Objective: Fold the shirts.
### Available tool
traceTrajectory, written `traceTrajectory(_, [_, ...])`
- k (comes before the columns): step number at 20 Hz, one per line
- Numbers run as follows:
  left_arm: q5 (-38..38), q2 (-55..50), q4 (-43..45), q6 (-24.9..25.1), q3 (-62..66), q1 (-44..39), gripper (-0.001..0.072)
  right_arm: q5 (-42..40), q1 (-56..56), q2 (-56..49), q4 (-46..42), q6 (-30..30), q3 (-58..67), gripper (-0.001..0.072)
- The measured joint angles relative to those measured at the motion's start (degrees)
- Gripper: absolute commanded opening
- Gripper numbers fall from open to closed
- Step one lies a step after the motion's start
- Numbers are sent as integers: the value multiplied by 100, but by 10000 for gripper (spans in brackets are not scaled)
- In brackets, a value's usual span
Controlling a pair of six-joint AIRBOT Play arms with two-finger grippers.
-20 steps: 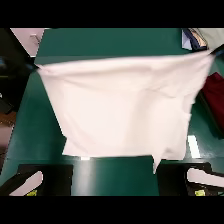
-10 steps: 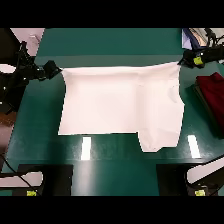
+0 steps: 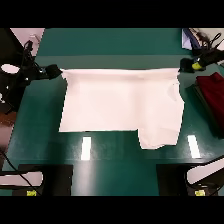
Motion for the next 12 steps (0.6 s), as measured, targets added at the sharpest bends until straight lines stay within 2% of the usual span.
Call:
traceTrajectory(7, [-684, -402, 726, -133, -4, 0, 26, -273, 170, 511, -356, 105, -1580, 24])
traceTrajectory(8, [-708, -437, 758, -192, -2, 2, 26, -326, 190, 570, -332, 105, -1729, 51])
traceTrajectory(9, [-721, -461, 782, -273, 0, 2, 58, -367, 199, 621, -280, 120, -1832, 281])
traceTrajectory(10, [-726, -472, 809, -341, 4, 2, 385, -385, 205, 658, -208, 120, -1904, 463])
traceTrajectory(11, [-748, -483, 822, -402, 7, 4, 677, -385, 210, 684, -114, 118, -1932, 475])
traceTrajectory(12, [-798, -492, 835, -468, 9, 9, 708, -361, 208, 715, 13, 120, -1930, 474])
